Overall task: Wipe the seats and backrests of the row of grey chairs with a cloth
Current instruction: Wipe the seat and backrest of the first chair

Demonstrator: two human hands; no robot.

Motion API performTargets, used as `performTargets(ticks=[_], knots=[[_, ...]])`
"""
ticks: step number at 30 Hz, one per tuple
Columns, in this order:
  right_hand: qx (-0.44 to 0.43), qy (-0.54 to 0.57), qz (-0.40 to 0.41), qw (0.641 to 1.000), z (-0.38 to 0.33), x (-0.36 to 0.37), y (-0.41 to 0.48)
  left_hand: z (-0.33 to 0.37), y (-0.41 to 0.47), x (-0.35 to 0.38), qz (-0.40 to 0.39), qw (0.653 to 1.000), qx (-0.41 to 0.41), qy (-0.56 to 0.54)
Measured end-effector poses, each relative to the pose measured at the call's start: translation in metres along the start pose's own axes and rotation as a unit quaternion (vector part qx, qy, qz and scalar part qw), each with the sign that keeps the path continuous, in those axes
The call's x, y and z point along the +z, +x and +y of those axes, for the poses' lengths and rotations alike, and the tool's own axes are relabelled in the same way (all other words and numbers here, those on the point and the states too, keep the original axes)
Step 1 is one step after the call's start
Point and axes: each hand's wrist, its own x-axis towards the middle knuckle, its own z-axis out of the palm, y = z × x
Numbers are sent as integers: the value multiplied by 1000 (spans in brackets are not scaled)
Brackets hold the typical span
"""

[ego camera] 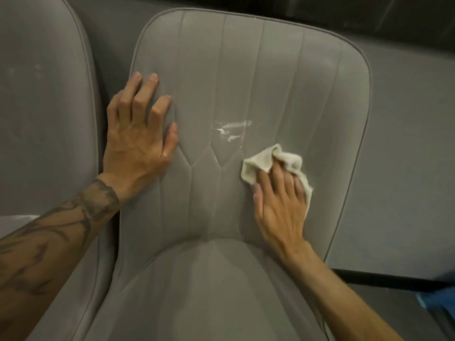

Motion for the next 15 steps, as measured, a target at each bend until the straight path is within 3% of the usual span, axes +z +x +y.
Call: performTargets(ticks=[4,6,11,15], knots=[[64,-40,117,990,18,-15,96,1,-1,-1,-2,1000,-3,6],[80,-35,131,988,13,-10,96,1,-1,1,3,1000,-1,7],[62,35,-14,997,-24,23,-41,-1,-1,3,5,1000,0,10],[42,24,27,998,-15,22,-34,0,1,2,-3,1000,-1,15]])
